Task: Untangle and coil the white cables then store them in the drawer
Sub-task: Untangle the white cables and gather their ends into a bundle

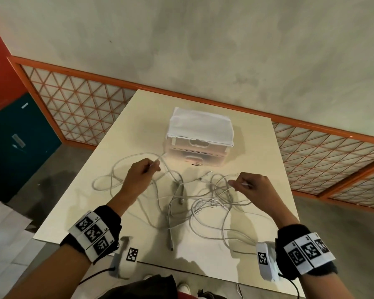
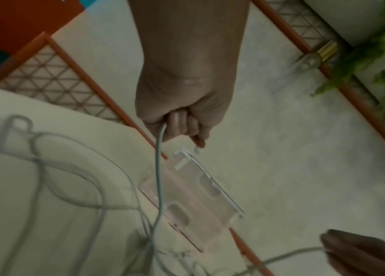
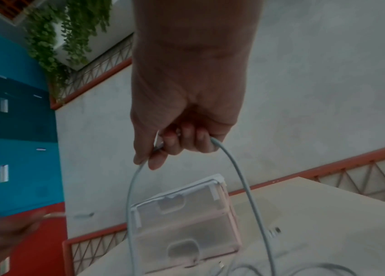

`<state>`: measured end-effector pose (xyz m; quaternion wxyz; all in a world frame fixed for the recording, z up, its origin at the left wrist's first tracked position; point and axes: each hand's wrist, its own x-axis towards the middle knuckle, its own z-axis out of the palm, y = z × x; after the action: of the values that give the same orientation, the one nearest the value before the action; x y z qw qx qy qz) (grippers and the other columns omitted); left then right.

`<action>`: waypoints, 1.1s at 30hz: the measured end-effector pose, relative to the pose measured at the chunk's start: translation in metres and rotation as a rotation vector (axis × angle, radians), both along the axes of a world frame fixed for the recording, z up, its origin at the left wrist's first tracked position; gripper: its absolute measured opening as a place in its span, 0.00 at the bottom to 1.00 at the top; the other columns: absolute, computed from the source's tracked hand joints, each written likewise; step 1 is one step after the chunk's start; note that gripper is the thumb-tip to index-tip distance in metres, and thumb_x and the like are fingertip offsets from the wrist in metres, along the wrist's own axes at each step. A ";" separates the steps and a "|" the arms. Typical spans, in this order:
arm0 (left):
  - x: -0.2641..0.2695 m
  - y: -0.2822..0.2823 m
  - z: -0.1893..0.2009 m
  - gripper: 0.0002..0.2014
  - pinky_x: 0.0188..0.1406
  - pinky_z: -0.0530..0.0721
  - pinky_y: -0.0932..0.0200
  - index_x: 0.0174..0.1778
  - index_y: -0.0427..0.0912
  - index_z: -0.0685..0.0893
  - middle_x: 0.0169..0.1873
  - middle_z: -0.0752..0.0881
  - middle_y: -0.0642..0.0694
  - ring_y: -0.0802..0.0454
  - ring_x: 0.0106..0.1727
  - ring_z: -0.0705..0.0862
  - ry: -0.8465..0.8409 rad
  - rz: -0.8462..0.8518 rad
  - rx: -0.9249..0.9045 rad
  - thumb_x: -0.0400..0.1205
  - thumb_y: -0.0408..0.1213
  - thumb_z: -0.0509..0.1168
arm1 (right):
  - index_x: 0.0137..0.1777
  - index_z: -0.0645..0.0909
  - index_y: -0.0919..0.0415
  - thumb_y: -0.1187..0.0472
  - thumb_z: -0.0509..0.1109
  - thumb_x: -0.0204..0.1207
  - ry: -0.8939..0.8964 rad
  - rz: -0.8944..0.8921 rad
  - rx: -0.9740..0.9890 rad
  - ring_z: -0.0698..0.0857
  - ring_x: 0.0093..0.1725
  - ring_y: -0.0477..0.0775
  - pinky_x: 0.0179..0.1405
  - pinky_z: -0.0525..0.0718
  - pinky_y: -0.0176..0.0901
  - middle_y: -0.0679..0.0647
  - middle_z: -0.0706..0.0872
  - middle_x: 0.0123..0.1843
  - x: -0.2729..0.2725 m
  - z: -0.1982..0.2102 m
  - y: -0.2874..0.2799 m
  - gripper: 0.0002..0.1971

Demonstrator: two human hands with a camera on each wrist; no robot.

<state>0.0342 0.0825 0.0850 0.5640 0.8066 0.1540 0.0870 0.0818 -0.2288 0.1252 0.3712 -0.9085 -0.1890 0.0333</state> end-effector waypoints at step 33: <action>-0.009 -0.005 -0.022 0.14 0.21 0.71 0.63 0.39 0.43 0.77 0.40 0.92 0.49 0.51 0.22 0.76 0.348 -0.477 0.047 0.87 0.38 0.50 | 0.30 0.75 0.54 0.53 0.73 0.75 0.431 -0.070 -0.453 0.79 0.41 0.53 0.42 0.72 0.41 0.48 0.79 0.32 0.003 -0.097 -0.042 0.15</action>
<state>0.0251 0.0772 0.0633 0.5147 0.8358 0.0523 -0.1839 0.0847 -0.2711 0.0281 0.1918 -0.9460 -0.0623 0.2536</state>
